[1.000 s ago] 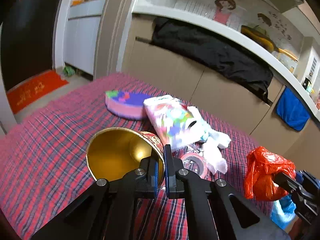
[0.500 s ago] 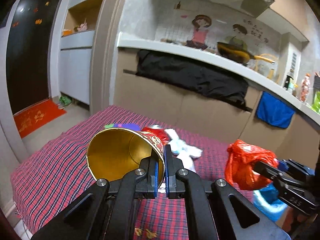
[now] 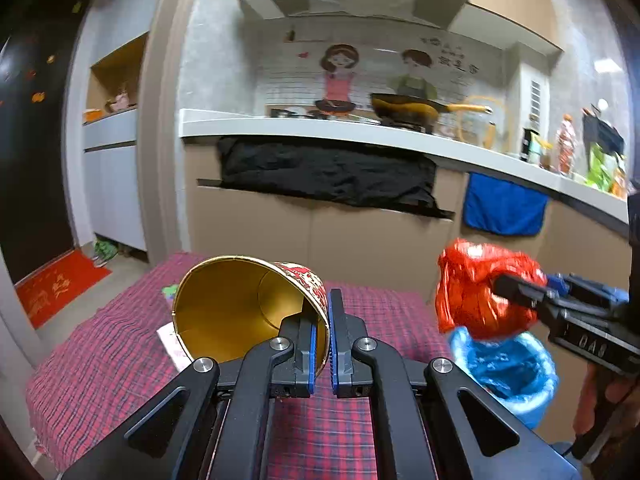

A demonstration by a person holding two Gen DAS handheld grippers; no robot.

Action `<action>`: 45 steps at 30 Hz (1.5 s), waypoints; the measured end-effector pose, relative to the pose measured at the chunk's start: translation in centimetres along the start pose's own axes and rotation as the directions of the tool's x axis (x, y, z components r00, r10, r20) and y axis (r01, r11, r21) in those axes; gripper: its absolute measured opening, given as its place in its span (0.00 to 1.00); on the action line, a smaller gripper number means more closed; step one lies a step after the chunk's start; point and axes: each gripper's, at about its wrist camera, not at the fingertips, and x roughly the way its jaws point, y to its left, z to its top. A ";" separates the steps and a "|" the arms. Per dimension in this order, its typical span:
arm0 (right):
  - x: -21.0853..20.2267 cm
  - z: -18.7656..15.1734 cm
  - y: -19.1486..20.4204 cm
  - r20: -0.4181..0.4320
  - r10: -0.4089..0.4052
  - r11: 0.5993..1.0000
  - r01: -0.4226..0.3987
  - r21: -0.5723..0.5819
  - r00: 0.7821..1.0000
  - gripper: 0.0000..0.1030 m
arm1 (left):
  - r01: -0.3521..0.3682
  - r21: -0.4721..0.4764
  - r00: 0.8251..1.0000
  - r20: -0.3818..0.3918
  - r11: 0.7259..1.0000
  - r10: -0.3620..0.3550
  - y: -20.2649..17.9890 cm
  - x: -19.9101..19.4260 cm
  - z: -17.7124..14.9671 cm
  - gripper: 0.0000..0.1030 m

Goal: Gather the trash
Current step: 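Carry the red bag and gold-lined cup over the blue bin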

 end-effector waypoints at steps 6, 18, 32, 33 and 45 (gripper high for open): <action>-2.5 -0.5 -3.4 0.025 -0.054 0.998 0.053 0.036 0.998 0.32 | 0.060 0.047 0.998 -0.001 0.997 -0.060 -4.7 0.6 0.2 0.04; -7.1 -3.7 -11.5 0.028 -0.180 0.975 0.175 0.135 0.983 0.32 | 0.200 0.147 0.979 -0.054 0.969 -0.194 -15.3 3.1 -0.8 0.05; -8.8 -8.9 -19.4 -0.045 -0.250 0.932 0.253 0.259 0.967 0.32 | 0.304 0.185 0.946 -0.172 0.935 -0.274 -23.4 7.4 -3.8 0.05; -8.8 -9.0 -19.6 -0.048 -0.250 0.931 0.253 0.263 0.967 0.32 | 0.306 0.186 0.945 -0.178 0.934 -0.275 -23.6 7.6 -4.0 0.05; -6.8 -10.8 -21.6 -0.099 -0.237 0.922 0.255 0.290 0.967 0.32 | 0.322 0.157 0.929 -0.239 0.933 -0.281 -24.3 10.6 -5.9 0.05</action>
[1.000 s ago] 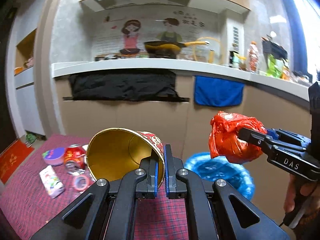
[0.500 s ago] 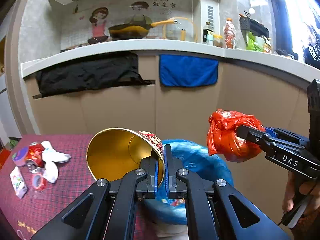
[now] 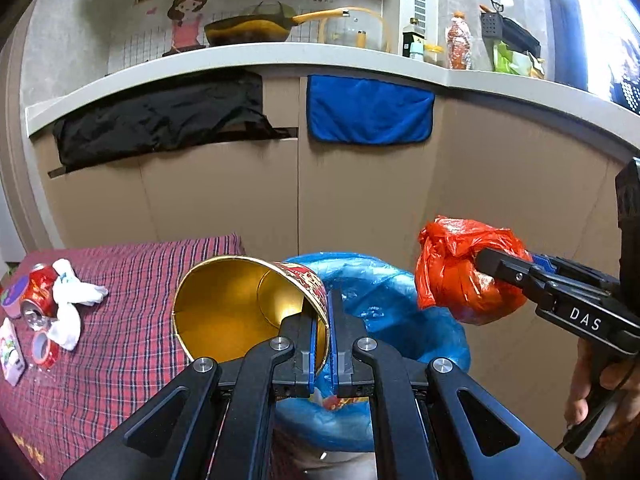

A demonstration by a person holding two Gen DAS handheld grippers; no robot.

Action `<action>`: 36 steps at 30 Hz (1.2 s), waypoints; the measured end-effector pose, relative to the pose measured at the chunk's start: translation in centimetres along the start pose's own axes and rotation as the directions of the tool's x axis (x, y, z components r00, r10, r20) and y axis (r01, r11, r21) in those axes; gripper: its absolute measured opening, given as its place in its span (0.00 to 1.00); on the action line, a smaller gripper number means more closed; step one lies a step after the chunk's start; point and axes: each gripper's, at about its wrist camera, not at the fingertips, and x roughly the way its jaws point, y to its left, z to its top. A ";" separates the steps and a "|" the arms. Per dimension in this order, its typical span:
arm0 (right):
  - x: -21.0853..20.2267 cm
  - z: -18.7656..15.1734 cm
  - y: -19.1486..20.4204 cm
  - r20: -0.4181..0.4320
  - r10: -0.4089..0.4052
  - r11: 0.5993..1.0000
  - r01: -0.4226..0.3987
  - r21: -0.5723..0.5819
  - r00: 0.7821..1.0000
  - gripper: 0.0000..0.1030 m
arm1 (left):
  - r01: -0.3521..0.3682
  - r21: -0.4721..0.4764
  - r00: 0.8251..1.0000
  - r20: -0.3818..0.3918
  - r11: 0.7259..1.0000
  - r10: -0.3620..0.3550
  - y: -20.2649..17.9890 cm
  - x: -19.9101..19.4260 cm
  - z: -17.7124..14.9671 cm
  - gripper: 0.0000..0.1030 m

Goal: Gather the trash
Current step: 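Carry the red bag and gold-lined cup over the blue bin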

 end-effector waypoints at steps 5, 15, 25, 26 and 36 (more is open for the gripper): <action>1.2 -0.5 -0.3 -0.026 0.000 1.000 0.000 0.012 1.000 0.32 | 0.022 -0.016 0.999 -0.025 1.000 -0.022 0.5 1.2 -0.4 0.05; 3.9 -1.1 -0.7 -0.078 0.005 1.000 -0.003 0.020 0.997 0.32 | 0.046 -0.042 0.996 -0.079 0.998 -0.050 1.2 3.5 -1.2 0.05; 6.0 -1.8 -1.4 -0.097 0.004 0.999 -0.001 0.034 0.995 0.33 | 0.054 -0.066 0.993 -0.099 0.996 -0.060 2.3 5.5 -1.9 0.05; 6.2 -1.9 -1.4 -0.094 0.003 1.000 -0.001 0.031 0.996 0.33 | 0.054 -0.067 0.992 -0.113 0.996 -0.061 2.4 5.9 -2.1 0.05; 6.3 -2.0 -1.0 -0.098 0.006 1.000 -0.005 0.006 0.995 0.38 | 0.078 -0.100 0.984 -0.154 0.992 -0.092 2.9 7.1 -2.4 0.07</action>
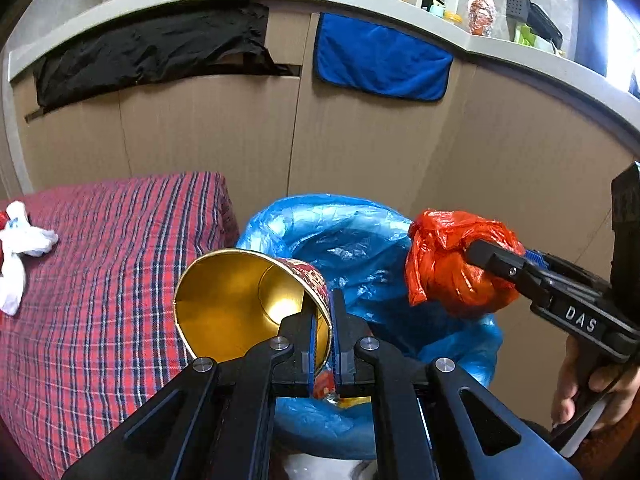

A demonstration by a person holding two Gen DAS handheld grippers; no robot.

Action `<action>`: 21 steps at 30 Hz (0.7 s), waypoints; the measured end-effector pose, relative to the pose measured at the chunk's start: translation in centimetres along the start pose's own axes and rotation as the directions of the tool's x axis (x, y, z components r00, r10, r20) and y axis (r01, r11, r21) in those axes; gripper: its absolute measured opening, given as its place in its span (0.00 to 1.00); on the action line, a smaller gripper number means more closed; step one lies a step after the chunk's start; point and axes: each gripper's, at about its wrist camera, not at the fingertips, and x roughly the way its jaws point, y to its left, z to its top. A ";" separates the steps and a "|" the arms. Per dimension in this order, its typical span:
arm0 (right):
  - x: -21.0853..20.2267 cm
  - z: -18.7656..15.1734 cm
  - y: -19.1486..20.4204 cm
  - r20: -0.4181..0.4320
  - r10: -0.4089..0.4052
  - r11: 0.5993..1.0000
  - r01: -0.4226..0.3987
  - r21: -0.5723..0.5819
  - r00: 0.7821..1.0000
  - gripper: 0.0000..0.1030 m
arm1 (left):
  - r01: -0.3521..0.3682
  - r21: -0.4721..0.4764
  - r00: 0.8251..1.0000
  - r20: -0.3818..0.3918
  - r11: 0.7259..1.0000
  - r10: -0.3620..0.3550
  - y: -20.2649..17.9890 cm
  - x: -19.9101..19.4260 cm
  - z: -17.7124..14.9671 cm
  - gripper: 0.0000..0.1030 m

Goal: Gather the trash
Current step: 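Carry the red bag and gold-lined cup over the blue bin, then open both tools to drop the bag and cup into the bin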

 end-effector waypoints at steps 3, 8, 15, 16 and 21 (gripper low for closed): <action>-0.3 0.0 0.4 0.004 0.009 1.000 -0.009 0.001 1.000 0.41 | 0.039 -0.031 0.999 -0.008 0.999 -0.039 0.4 -0.1 0.2 0.15; -1.2 0.3 1.0 0.020 0.036 0.999 -0.036 -0.002 0.999 0.45 | 0.079 -0.058 0.996 0.037 0.995 -0.077 0.6 -2.0 0.7 0.32; -2.9 1.1 2.5 0.043 0.019 0.999 -0.017 -0.040 0.999 0.47 | 0.012 -0.090 0.997 0.076 0.996 -0.005 2.4 -4.8 1.2 0.33; -3.0 1.1 2.7 0.040 0.018 0.999 -0.016 -0.047 0.999 0.47 | 0.000 -0.094 0.997 0.080 0.996 0.007 2.8 -5.2 1.0 0.33; -4.0 1.4 4.6 0.042 0.010 0.997 -0.007 -0.079 0.999 0.47 | -0.053 -0.094 0.992 0.109 0.994 0.063 4.4 -7.7 0.6 0.33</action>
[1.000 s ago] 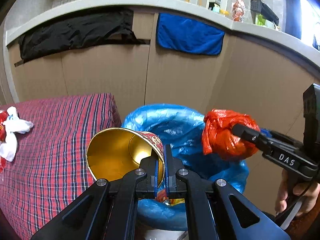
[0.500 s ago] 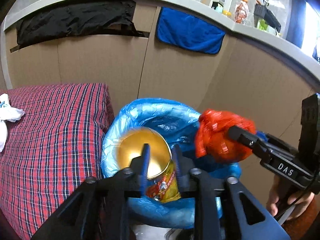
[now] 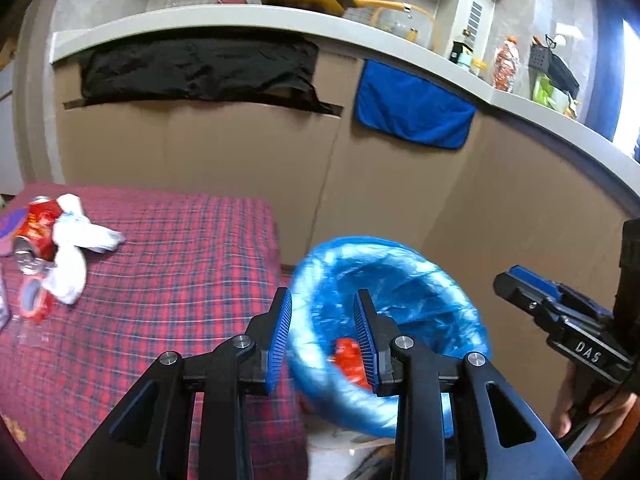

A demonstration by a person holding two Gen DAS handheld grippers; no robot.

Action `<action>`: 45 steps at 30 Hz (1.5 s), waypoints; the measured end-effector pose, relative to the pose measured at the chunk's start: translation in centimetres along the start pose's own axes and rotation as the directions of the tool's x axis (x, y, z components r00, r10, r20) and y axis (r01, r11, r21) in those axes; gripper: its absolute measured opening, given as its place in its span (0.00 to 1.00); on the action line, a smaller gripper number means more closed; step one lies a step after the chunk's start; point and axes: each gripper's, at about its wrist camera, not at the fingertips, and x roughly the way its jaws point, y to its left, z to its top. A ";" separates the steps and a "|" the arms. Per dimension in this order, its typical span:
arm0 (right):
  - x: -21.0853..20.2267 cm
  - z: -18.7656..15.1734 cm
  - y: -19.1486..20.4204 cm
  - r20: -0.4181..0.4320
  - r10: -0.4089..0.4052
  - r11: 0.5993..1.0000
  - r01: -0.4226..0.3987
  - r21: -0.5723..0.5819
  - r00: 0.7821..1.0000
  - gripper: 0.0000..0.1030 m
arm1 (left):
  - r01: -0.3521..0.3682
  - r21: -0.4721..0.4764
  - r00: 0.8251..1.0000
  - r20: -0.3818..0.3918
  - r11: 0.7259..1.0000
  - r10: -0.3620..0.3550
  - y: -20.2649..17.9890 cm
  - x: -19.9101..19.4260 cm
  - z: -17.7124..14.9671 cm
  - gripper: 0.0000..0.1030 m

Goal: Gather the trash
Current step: 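Open both tools to drop the bag and cup into the bin, then grasp the red soda can with the right tool while the left tool grasps the tissue pack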

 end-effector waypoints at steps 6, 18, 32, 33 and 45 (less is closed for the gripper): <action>-0.7 1.2 3.9 0.002 0.031 0.998 -0.031 -0.048 1.000 0.47 | -0.086 0.000 0.994 0.060 0.996 0.086 3.5 -4.2 -0.1 0.33; 3.3 3.6 18.8 -0.094 0.194 0.952 -0.211 -0.223 0.976 0.47 | -0.349 -0.169 0.929 0.065 0.922 0.363 20.3 -12.7 -1.3 0.33; 14.7 4.3 32.3 -0.255 0.239 0.848 -0.330 -0.414 0.937 0.46 | -0.448 -0.370 0.881 -0.027 0.814 0.473 35.2 -14.8 -3.6 0.33; 15.4 4.6 32.5 -0.258 0.250 0.850 -0.339 -0.404 0.933 0.46 | -0.442 -0.367 0.884 -0.023 0.818 0.467 35.4 -14.7 -3.7 0.33; 21.0 4.8 37.3 -0.282 0.342 0.803 -0.435 -0.408 0.896 0.46 | -0.409 -0.227 0.896 0.081 0.884 0.436 34.9 -11.4 -1.4 0.33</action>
